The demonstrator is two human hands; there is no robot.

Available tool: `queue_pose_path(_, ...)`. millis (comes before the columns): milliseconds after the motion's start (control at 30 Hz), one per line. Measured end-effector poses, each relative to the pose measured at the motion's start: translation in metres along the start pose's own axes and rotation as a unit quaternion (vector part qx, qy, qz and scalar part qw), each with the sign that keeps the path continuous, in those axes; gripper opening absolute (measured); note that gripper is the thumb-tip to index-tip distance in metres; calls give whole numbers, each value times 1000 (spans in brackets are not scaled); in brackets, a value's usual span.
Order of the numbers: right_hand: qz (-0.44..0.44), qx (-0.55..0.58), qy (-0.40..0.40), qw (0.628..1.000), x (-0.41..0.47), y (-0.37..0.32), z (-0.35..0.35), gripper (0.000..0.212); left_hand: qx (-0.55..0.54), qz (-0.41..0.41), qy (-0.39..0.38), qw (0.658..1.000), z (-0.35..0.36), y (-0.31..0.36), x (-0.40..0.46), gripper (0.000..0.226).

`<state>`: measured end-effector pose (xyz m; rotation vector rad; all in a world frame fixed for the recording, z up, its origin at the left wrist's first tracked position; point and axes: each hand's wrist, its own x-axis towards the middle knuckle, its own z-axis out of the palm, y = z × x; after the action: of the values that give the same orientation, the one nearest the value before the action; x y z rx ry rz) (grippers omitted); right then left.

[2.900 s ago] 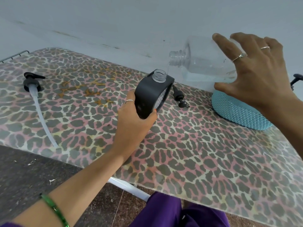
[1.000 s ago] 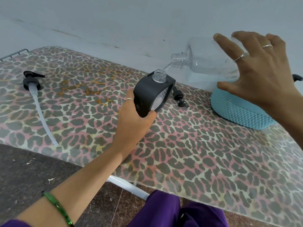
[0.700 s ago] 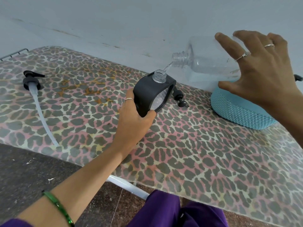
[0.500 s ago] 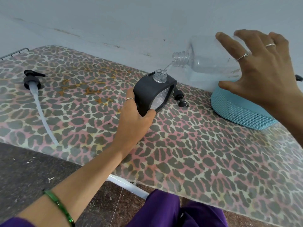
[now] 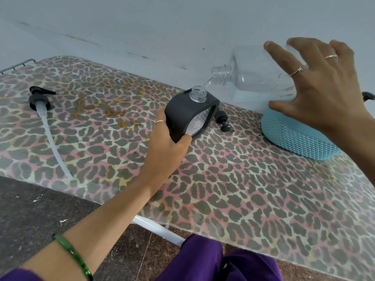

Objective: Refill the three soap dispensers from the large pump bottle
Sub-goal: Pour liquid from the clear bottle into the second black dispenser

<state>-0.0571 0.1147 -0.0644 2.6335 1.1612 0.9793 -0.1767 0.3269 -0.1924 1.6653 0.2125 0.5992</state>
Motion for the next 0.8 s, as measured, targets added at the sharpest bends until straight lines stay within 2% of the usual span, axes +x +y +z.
queue_pose_path(800, -2, 0, 3, 1000, 2, 3, 0, 97, 1, 9, 4, 1000, 0, -5, 0, 35)
